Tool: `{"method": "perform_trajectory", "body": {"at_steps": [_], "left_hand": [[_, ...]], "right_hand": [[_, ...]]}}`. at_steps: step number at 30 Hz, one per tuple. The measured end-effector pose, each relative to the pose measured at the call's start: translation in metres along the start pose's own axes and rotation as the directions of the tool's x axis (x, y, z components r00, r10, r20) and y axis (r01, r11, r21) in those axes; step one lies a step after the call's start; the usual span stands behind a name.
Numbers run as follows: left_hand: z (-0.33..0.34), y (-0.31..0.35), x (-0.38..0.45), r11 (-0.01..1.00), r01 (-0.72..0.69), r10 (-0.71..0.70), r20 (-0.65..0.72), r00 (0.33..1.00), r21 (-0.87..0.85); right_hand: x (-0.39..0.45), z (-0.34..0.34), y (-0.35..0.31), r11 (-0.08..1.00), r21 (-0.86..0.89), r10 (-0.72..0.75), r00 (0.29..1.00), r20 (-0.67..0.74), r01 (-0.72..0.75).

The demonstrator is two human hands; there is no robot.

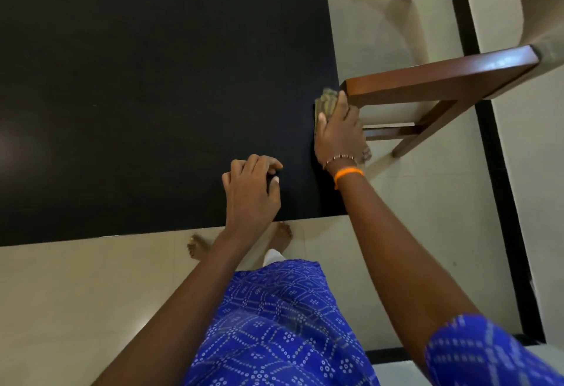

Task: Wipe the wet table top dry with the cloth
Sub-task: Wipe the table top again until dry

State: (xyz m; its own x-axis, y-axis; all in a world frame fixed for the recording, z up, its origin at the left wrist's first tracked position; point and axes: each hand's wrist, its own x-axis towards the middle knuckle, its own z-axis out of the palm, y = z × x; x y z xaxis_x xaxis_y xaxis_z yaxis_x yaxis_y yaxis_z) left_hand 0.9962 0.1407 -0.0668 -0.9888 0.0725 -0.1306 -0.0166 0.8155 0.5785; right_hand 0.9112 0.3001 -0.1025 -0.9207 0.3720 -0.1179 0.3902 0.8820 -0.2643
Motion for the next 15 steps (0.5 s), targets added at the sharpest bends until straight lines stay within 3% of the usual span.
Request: {"method": "perform_trajectory", "body": {"at_steps": [5, 10, 13, 15], "left_hand": [[-0.004, -0.003, -0.013, 0.994, -0.02, 0.018, -0.014, 1.0, -0.103], [-0.011, -0.015, -0.019, 0.983, -0.05, 0.05, -0.009, 0.999, -0.175], [-0.021, -0.028, -0.023, 0.969, -0.071, 0.071, -0.011, 0.997, -0.236], [-0.031, -0.043, -0.031, 0.955, -0.081, 0.079, -0.019, 0.997, -0.286]], "right_hand": [[0.023, -0.003, -0.005, 1.0, 0.008, -0.007, 0.999, 0.034, 0.006], [-0.051, 0.003, 0.029, 0.994, 0.106, 0.02, 1.0, -0.018, -0.018], [-0.109, 0.009, 0.043, 0.981, 0.135, 0.152, 0.982, -0.11, -0.137], [-0.138, 0.018, 0.034, 0.934, 0.231, 0.315, 0.932, -0.182, -0.271]]}}
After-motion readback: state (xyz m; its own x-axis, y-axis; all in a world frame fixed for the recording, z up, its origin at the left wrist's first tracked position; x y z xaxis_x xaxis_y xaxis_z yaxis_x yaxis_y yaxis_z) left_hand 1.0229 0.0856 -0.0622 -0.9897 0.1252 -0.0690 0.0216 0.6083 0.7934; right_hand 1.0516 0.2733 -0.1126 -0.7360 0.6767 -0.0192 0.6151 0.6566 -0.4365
